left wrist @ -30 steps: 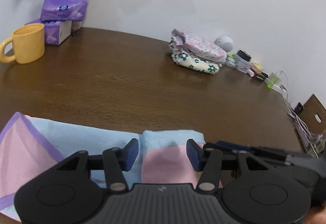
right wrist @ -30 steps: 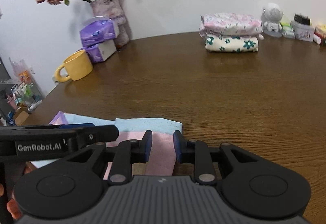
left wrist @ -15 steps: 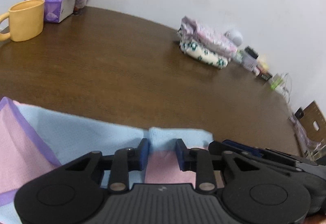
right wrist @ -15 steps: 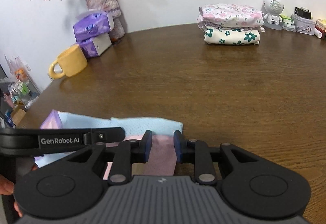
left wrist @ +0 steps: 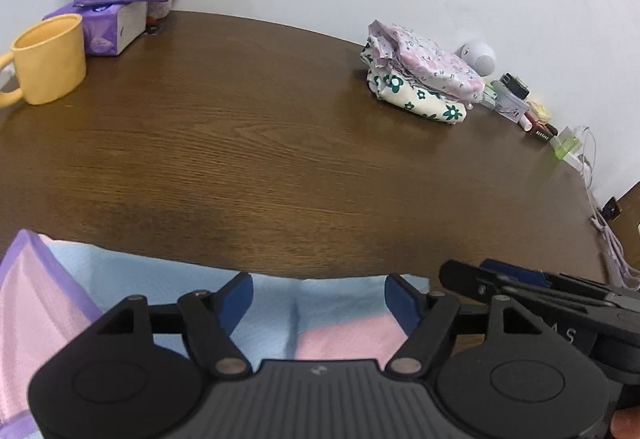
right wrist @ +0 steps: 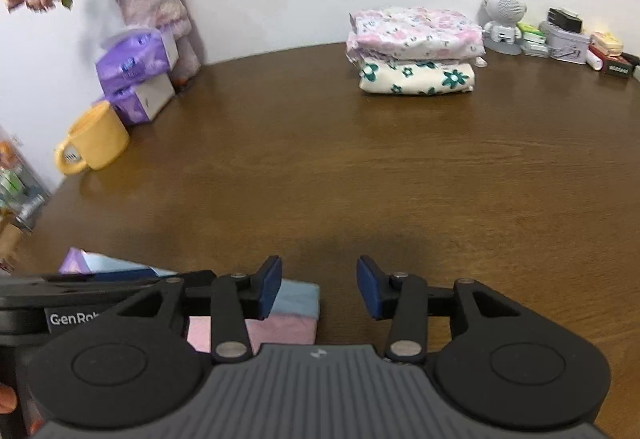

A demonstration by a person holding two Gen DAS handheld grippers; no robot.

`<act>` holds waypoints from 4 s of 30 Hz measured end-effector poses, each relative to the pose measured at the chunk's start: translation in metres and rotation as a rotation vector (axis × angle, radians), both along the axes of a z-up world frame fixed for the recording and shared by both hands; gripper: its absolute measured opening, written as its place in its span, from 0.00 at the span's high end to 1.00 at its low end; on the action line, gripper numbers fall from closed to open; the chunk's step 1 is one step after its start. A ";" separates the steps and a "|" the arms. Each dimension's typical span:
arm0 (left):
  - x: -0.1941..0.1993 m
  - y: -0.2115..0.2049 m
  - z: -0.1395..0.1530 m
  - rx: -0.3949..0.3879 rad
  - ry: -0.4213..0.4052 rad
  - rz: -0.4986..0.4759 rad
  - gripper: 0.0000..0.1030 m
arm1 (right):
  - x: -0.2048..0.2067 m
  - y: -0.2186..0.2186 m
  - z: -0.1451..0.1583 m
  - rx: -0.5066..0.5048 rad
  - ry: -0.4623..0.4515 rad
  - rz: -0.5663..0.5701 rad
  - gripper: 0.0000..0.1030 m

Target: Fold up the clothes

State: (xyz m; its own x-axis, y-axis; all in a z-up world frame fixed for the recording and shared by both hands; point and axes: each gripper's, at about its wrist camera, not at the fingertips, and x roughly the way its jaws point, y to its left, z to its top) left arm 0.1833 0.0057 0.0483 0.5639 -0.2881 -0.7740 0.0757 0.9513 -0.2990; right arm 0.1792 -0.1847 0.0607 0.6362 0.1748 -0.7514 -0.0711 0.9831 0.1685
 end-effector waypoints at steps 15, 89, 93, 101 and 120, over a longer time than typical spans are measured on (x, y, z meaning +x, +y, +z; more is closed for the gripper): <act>0.000 0.005 -0.011 -0.015 -0.013 0.044 0.43 | 0.004 -0.003 -0.029 0.106 0.047 -0.025 0.62; -0.145 0.012 -0.038 0.041 -0.315 -0.190 0.90 | -0.146 0.004 -0.055 0.025 -0.220 0.179 0.76; -0.145 0.011 -0.039 0.047 -0.314 -0.187 0.88 | -0.147 0.006 -0.056 0.021 -0.225 0.184 0.80; -0.159 0.008 -0.030 0.098 -0.366 -0.235 0.57 | -0.150 0.004 -0.056 0.020 -0.245 0.164 0.94; -0.176 -0.072 -0.044 0.656 -0.610 -0.774 0.35 | -0.154 0.009 -0.037 0.008 -0.305 0.184 0.96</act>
